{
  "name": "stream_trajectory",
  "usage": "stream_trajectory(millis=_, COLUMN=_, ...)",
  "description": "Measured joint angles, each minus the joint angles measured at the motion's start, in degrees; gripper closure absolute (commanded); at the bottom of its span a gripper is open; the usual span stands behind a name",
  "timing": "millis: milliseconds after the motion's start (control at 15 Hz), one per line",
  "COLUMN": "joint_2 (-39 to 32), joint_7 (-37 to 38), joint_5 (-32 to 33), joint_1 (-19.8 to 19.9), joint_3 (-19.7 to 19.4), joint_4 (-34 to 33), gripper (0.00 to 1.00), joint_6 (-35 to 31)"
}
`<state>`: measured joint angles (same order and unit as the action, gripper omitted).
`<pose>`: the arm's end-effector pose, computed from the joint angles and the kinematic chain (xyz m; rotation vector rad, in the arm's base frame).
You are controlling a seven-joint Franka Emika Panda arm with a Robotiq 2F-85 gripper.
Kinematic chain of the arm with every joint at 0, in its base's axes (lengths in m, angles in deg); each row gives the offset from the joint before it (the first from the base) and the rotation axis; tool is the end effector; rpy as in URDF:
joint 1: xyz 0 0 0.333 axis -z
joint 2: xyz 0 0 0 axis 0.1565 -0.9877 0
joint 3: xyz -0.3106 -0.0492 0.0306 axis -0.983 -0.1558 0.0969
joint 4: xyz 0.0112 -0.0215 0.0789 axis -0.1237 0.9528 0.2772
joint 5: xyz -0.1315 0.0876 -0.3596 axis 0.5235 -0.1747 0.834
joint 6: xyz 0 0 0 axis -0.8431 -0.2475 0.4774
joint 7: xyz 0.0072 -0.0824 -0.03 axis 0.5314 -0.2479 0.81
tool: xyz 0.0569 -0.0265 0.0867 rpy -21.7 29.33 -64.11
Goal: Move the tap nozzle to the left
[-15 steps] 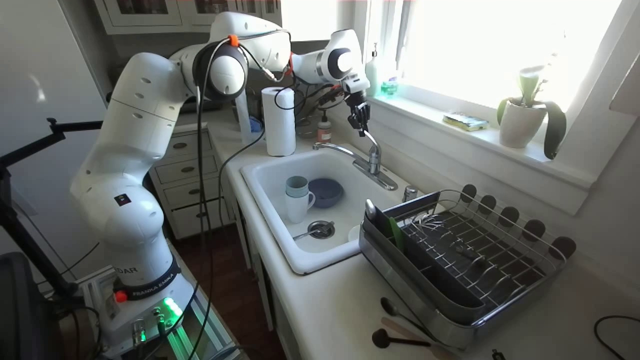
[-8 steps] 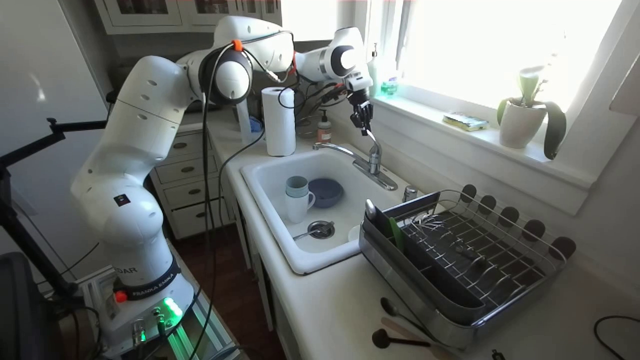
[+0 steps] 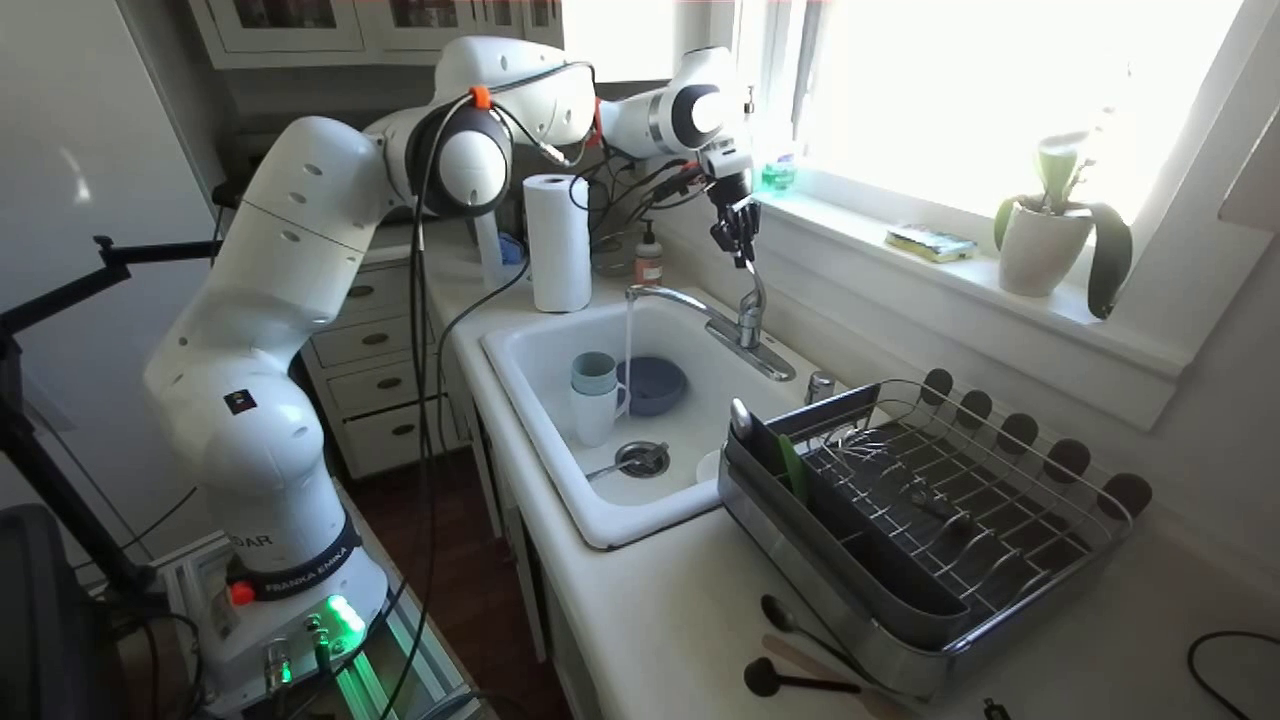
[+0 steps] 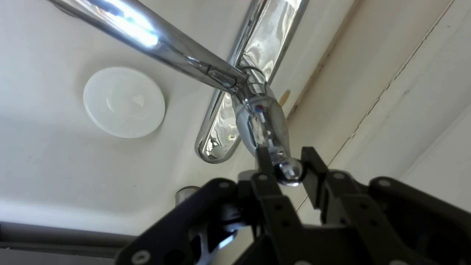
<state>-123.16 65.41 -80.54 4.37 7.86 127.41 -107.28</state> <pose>0.7614 -0.0242 0.4597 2.2486 -2.0710 0.4920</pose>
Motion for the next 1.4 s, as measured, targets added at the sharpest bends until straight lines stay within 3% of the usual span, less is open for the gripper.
stream_trajectory(millis=533, joint_2=-0.6, joint_7=-3.3, joint_5=-2.4, joint_1=-0.2, joint_3=2.9, joint_4=-7.0, gripper=0.01, joint_6=3.8)
stream_trajectory(millis=733, joint_2=-0.5, joint_7=-7.7, joint_5=-3.9, joint_1=-0.2, joint_3=5.3, joint_4=-9.4, gripper=0.00, joint_6=8.1)
stream_trajectory(millis=1067, joint_2=1.6, joint_7=-22.4, joint_5=-4.8, joint_1=0.8, joint_3=8.0, joint_4=-9.2, gripper=0.00, joint_6=11.7)
stream_trajectory(millis=1400, joint_2=5.5, joint_7=-42.0, joint_5=-6.3, joint_1=6.0, joint_3=9.3, joint_4=-5.9, gripper=0.00, joint_6=12.7)
